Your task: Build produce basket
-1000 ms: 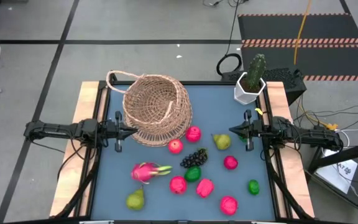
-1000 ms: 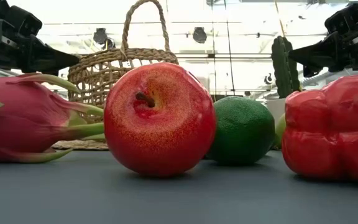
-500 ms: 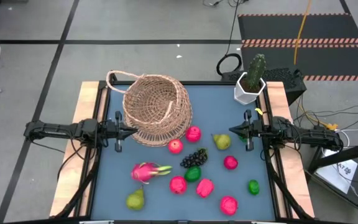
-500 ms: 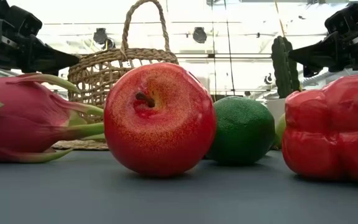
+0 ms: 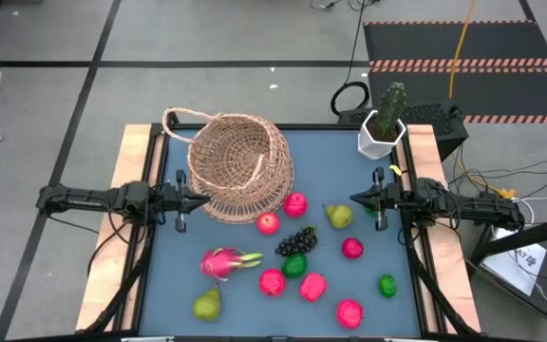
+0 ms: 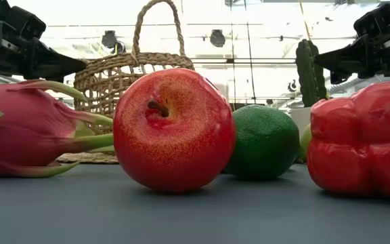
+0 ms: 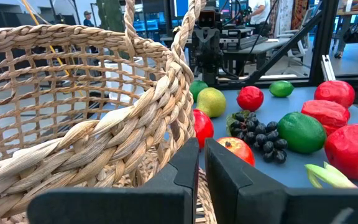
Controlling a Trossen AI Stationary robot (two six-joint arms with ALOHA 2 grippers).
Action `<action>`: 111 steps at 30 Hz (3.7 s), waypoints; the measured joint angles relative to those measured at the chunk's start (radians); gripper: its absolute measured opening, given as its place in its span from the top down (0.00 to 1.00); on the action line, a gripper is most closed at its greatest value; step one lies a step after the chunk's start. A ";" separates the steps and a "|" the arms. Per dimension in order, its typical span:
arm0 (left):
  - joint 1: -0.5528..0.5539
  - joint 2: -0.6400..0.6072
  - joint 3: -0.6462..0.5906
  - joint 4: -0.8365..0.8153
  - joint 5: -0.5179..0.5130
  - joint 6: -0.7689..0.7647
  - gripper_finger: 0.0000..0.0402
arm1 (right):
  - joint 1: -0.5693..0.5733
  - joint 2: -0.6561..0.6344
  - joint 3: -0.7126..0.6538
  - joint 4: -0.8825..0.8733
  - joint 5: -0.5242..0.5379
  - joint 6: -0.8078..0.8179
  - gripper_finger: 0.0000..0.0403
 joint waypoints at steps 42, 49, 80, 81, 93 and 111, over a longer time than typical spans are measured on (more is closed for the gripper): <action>0.000 0.000 0.000 0.000 0.000 0.000 0.92 | 0.000 0.073 0.083 -0.041 0.005 -0.024 1.00; 0.000 0.000 0.000 0.000 0.000 0.000 0.92 | 0.000 0.184 0.250 -0.071 0.006 -0.026 1.00; 0.000 0.000 0.000 0.000 0.000 -0.001 0.92 | 0.000 0.712 1.215 -0.751 0.008 0.083 1.00; 0.000 0.000 0.000 0.000 0.000 -0.001 0.92 | 0.000 0.729 1.240 -0.770 0.008 0.083 1.00; 0.000 0.001 0.002 0.104 0.039 -0.106 0.92 | 0.000 0.821 1.321 -0.822 0.007 0.080 1.00; 0.000 0.298 0.735 -0.360 0.070 -0.091 0.92 | 0.000 0.847 1.321 -0.808 0.006 0.076 1.00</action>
